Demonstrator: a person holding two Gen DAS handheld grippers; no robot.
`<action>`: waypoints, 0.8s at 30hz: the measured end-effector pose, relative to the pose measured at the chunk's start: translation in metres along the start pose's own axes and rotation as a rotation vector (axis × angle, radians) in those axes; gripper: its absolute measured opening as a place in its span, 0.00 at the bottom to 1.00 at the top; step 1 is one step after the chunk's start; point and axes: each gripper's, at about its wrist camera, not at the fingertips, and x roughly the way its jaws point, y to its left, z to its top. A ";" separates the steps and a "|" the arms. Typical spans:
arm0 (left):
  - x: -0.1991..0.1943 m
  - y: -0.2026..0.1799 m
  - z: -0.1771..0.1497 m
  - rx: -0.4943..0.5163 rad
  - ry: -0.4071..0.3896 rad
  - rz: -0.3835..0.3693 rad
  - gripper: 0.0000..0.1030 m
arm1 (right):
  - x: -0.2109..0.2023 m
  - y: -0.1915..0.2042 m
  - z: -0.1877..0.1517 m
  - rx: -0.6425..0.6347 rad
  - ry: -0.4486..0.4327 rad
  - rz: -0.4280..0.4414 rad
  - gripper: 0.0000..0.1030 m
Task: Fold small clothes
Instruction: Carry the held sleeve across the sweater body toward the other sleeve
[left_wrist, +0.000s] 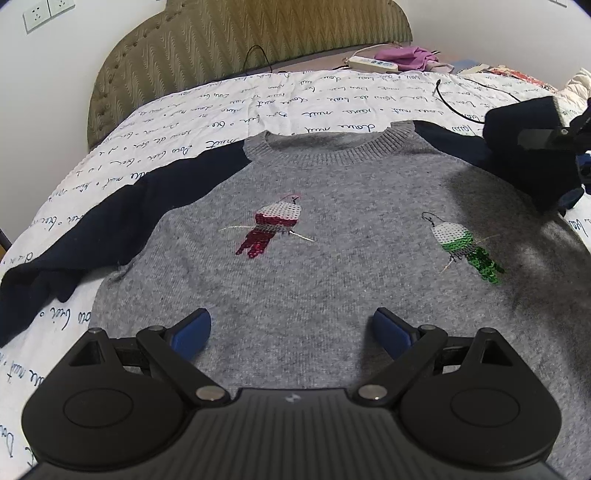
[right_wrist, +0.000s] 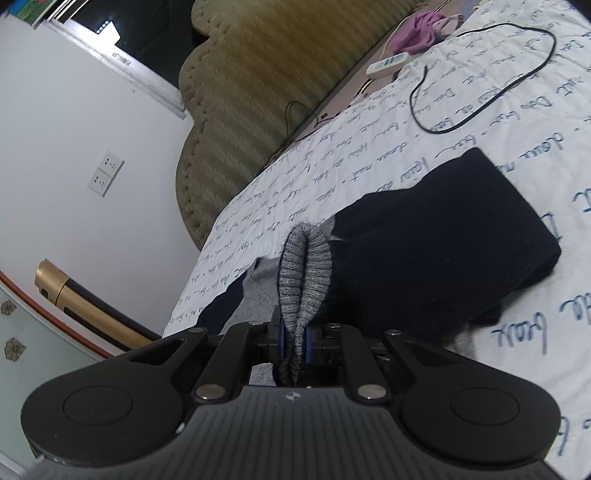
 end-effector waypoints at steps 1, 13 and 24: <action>0.001 0.001 -0.001 -0.003 -0.004 -0.004 0.93 | 0.002 0.001 -0.001 -0.003 0.004 0.000 0.15; 0.007 0.007 -0.016 -0.021 -0.091 -0.023 0.98 | 0.030 0.025 -0.010 -0.039 0.061 0.006 0.15; -0.001 0.029 -0.009 -0.027 -0.084 -0.024 0.98 | 0.064 0.045 -0.019 -0.052 0.110 0.015 0.15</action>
